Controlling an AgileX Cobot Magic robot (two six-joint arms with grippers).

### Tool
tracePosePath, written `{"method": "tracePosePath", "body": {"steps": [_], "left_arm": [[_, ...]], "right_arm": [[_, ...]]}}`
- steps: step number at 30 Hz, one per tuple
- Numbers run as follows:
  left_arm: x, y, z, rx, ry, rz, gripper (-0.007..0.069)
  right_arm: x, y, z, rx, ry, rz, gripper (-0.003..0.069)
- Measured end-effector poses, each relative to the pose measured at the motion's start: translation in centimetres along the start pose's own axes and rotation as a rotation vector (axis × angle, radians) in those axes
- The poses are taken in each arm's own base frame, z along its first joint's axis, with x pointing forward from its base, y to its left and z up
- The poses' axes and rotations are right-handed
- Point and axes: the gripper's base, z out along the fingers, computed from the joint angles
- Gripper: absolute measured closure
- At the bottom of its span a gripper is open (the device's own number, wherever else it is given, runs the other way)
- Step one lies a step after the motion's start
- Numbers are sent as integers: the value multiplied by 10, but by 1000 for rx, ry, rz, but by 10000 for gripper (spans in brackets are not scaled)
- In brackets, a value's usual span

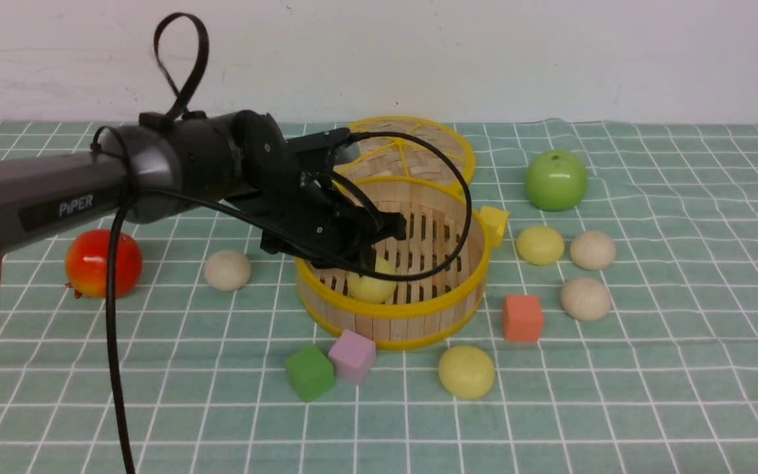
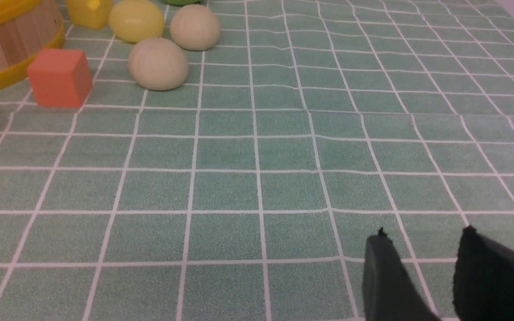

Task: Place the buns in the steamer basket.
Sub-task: Use the left arm to put the steamed stuffed bun into the steamer, then use the left arm to grab a steamed stuffed bun

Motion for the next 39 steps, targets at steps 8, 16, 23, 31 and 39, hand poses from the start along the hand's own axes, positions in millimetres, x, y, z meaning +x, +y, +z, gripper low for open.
{"method": "tracePosePath", "body": {"steps": [8, 16, 23, 31, 39], "left_arm": [[0, 0, 0, 2, 1, -16, 499], [-4, -5, -13, 12, -20, -9, 258], [-8, -12, -47, -11, -17, 73, 211], [-13, -9, -98, -180, -43, 131, 209], [-7, 1, -116, -325, -1, 118, 209]], "right_arm": [[0, 0, 0, 0, 0, 0, 420], [0, 0, 0, 0, 0, 0, 420], [0, 0, 0, 0, 0, 0, 420], [0, 0, 0, 0, 0, 0, 420], [0, 0, 0, 0, 0, 0, 420]]}}
